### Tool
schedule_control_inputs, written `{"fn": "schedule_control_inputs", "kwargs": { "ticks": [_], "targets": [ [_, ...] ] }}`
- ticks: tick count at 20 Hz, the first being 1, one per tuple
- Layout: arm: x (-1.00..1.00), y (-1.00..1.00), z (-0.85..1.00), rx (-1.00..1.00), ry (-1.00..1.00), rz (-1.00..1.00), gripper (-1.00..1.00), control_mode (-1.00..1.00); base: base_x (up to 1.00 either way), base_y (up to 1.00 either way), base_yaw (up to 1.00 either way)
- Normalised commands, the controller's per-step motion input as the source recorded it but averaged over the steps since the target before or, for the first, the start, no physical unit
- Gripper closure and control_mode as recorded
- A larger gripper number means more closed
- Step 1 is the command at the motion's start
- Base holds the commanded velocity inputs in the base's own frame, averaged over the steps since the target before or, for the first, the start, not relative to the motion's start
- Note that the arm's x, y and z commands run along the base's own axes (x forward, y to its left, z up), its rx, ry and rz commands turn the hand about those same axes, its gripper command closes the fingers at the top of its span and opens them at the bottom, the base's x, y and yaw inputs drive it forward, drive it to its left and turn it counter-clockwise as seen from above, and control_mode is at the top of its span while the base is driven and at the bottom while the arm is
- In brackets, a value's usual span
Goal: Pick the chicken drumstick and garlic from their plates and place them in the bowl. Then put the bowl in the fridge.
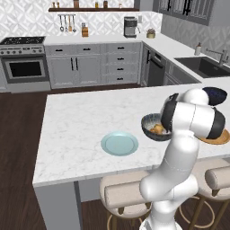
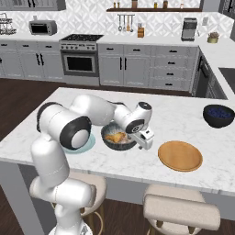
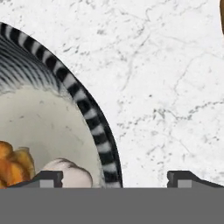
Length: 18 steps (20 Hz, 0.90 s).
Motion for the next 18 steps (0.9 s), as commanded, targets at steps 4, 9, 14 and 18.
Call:
{"fn": "schedule_control_inputs", "kwargs": {
  "ticks": [4, 9, 14, 18],
  "targets": [
    [0.04, 0.07, -0.15, 0.00, -0.03, 0.00, -1.00, -1.00, 0.00, 0.00, 0.00],
    [0.00, 0.01, 0.09, 0.00, -0.23, -0.04, -1.00, -1.00, 0.00, 0.00, 0.00],
    [0.00, 0.27, -0.10, 0.00, -0.04, 0.00, -1.00, -1.00, 0.00, 0.00, 0.00],
    [0.00, 0.14, -0.07, 0.00, 0.00, 0.00, 1.00, -1.00, 0.00, 0.00, 0.00]
  ]
}}
